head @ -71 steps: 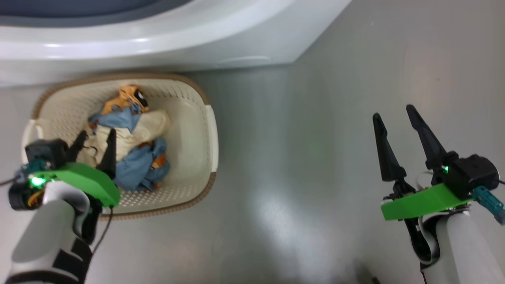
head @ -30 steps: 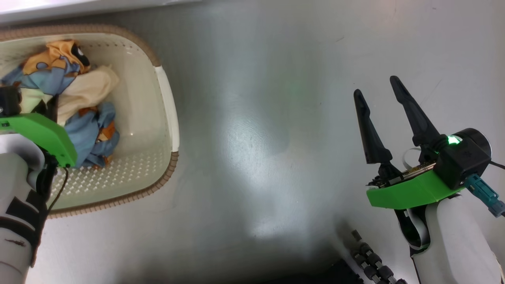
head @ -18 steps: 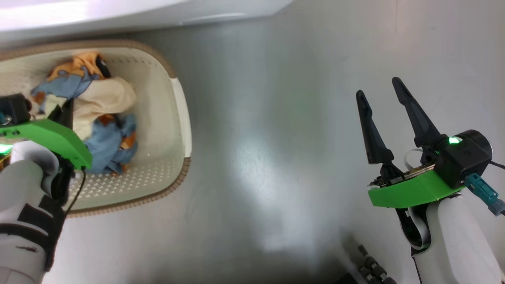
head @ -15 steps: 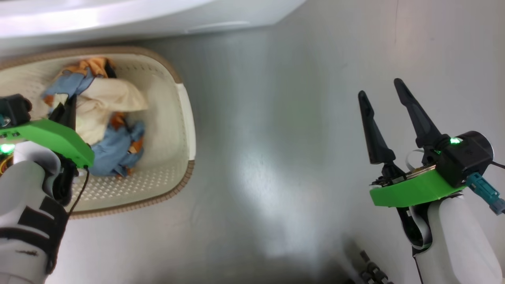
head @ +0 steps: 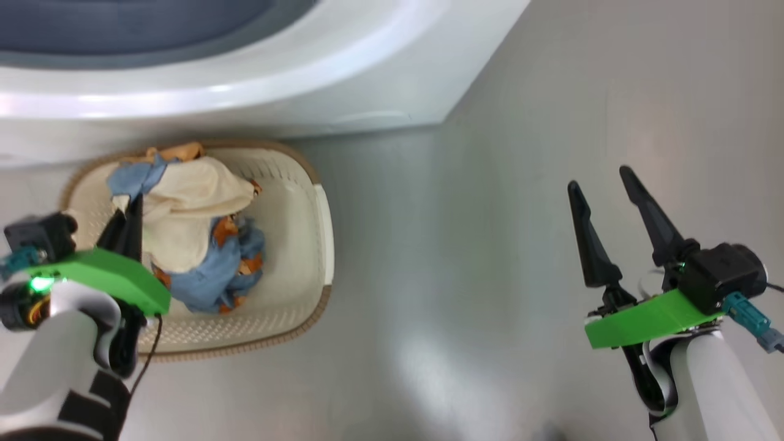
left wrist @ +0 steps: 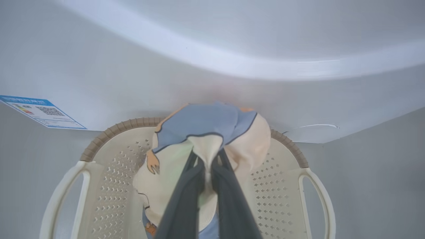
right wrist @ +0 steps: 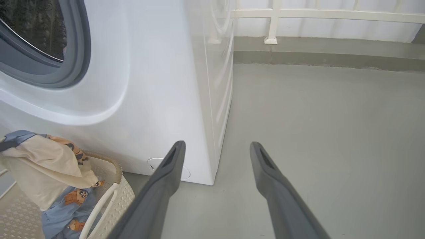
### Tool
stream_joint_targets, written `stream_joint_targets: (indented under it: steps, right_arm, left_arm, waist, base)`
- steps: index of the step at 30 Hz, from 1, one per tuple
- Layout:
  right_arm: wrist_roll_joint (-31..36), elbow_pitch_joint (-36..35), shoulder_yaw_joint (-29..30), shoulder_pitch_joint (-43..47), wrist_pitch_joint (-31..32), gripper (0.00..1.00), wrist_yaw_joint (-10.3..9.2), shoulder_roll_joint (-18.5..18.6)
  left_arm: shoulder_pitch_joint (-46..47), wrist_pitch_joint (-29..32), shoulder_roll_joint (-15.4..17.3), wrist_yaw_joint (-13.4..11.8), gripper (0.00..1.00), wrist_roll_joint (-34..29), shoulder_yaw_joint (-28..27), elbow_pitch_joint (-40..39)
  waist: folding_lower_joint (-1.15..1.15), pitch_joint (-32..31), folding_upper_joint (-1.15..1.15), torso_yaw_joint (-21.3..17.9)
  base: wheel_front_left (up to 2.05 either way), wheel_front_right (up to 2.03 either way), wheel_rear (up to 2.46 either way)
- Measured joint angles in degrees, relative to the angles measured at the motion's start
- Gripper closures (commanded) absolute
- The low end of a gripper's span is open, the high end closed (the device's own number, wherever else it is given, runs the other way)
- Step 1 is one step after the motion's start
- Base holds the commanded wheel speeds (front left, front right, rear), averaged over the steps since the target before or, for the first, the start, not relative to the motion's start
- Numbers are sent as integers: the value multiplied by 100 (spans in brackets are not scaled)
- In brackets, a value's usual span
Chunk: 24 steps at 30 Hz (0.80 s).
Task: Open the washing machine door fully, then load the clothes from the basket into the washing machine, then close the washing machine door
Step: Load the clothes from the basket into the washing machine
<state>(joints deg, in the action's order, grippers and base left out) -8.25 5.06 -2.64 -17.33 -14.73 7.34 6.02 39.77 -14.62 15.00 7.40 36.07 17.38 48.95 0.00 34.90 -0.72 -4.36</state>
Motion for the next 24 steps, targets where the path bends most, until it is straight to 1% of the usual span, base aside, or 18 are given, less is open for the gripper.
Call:
stream_joint_targets:
  steps: [9,19,24]
  right_arm:
    - [-97,114,13,402,0,0,0,82]
    - [-160,182,82,788,0,0,0,162]
    - [-220,231,127,955,0,0,0,193]
  left_arm:
    - [-982,0,-94,0,100,-723,-650,-1038]
    - [-2025,-1,-279,0,100,-1182,-1428,-2304]
    - [-2654,0,-366,0,100,-1440,-1633,-2892]
  waist:
    - [0,-802,0,83]
    - [0,-1520,0,127]
    - [0,-1810,0,123]
  base:
    - [0,0,0]
    - [0,0,0]
    - [0,0,0]
